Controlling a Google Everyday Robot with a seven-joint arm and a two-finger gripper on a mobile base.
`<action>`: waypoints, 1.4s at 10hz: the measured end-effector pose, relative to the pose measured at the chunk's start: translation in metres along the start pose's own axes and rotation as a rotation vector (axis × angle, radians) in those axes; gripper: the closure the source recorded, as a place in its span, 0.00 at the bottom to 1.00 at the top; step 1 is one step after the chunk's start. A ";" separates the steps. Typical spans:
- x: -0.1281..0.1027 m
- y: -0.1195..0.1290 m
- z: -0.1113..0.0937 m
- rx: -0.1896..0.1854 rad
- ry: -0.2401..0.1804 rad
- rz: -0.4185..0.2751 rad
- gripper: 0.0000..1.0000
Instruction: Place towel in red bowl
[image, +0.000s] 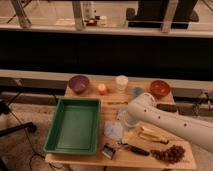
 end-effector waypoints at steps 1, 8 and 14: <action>0.001 -0.002 0.001 0.004 0.000 0.000 0.20; -0.003 -0.016 0.015 0.019 -0.006 -0.027 0.20; 0.007 -0.023 0.032 0.018 -0.007 -0.024 0.20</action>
